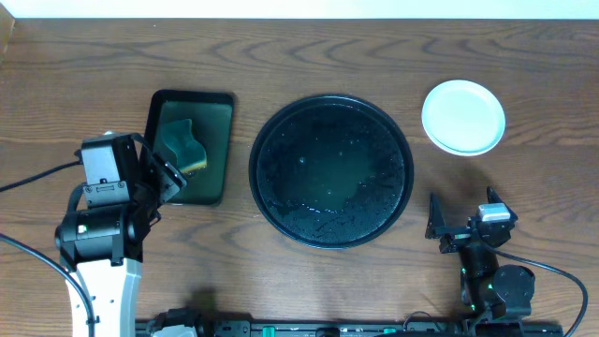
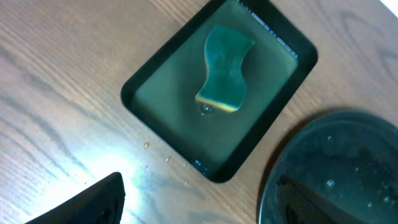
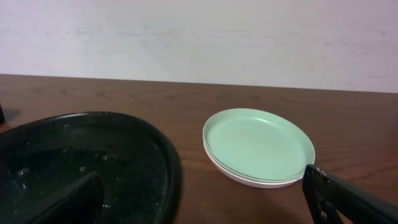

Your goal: Clean dirty plates on tray and stack at the side

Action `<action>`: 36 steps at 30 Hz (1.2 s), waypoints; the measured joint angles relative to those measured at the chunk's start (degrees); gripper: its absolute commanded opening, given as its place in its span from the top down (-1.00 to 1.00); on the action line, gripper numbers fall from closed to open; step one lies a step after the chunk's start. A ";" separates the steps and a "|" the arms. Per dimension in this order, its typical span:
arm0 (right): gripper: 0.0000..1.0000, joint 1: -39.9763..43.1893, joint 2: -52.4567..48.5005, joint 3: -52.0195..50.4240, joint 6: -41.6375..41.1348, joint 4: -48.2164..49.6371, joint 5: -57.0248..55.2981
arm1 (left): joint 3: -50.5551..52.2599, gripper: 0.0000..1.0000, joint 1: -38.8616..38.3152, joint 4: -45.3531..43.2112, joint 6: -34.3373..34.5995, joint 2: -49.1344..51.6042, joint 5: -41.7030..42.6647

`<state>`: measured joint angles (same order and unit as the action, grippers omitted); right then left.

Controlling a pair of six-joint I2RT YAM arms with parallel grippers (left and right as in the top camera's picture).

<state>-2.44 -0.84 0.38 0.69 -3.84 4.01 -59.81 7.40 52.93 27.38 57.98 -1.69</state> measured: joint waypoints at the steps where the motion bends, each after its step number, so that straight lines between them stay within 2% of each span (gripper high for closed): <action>1: -0.99 0.00 0.00 0.00 0.00 0.00 -0.02 | 0.00 -0.56 0.00 0.57 0.00 0.02 0.00; 6: -0.98 0.00 0.00 0.00 0.00 0.00 0.00 | 0.22 -0.56 -0.09 0.68 -0.61 0.48 1.03; 11: -0.99 0.00 0.00 0.00 0.00 0.00 -0.02 | 5.25 -0.56 -0.90 -1.70 -9.70 -1.60 5.09; 15: -0.99 0.00 0.02 0.00 0.00 -0.02 -0.02 | 15.50 -0.56 -1.99 -7.85 -18.47 -10.54 10.05; 19: -0.99 0.00 0.11 0.00 0.00 0.00 -0.09 | 24.00 -0.56 -2.32 -13.11 -22.43 -21.73 13.35; 22: -0.98 0.00 0.11 0.00 0.00 0.00 -0.09 | 28.48 -0.56 -2.32 -14.95 -23.93 -28.92 14.51; 31: -0.99 0.00 0.11 0.00 0.00 0.00 -0.17 | 36.98 -0.56 -2.32 -26.32 -25.16 -41.38 15.56; 36: -0.98 0.00 0.13 0.00 0.00 0.00 -0.20 | 42.58 -0.56 -2.32 -28.52 -26.27 -48.63 15.58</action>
<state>-2.44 -0.71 0.38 0.69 -3.84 3.81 -17.23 5.08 24.40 1.10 9.34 13.89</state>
